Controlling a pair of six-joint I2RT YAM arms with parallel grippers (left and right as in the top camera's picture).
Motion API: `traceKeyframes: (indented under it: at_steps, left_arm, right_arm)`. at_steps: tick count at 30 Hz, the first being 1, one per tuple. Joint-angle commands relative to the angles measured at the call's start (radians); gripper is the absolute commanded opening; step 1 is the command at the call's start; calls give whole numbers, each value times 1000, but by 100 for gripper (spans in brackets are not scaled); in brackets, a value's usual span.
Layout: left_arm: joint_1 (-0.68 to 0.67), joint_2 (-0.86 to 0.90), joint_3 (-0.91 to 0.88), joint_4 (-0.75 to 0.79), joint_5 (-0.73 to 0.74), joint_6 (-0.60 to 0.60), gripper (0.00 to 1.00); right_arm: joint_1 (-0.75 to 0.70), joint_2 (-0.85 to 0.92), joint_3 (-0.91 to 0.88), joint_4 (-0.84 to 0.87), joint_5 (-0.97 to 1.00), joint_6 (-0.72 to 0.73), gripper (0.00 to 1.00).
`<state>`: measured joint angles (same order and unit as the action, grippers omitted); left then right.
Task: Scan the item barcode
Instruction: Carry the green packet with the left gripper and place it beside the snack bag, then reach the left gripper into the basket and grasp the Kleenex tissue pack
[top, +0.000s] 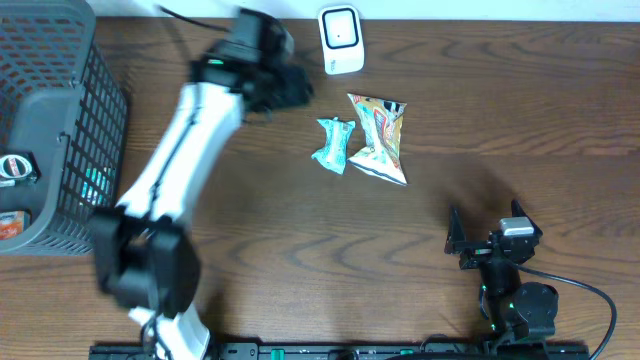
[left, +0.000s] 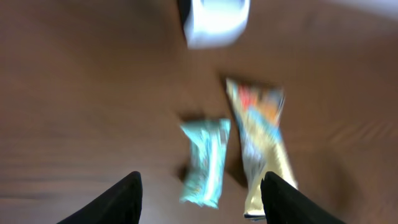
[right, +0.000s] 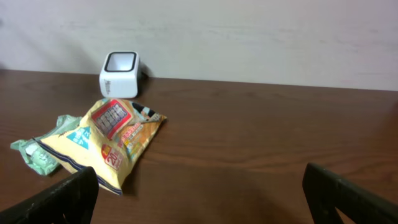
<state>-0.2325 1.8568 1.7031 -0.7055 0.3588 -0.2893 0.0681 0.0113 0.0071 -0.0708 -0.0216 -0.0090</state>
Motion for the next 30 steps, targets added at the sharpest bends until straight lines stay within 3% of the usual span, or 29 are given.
traceKeyframes:
  at_steps: [1, 7, 16, 22, 28, 30]
  left_arm:
    - [154, -224, 46, 27, -20, 146, 64]
    - [478, -417, 46, 53, -386, 166, 69]
    - [843, -348, 13, -59, -543, 172, 69]
    - [928, -185, 11, -183, -544, 408, 69]
    - [930, -38, 6, -266, -547, 505, 68]
    - [930, 15, 6, -291, -619, 514, 69]
  right_arm:
    - [6, -6, -1, -5, 4, -7, 99]
    - [6, -6, -2, -5, 4, -7, 99]
    - [6, -6, -2, -5, 4, -7, 99]
    - [6, -6, -2, -5, 4, -7, 99]
    - [6, -6, -1, -5, 4, -7, 99]
    - [6, -6, -2, -5, 4, -7, 99]
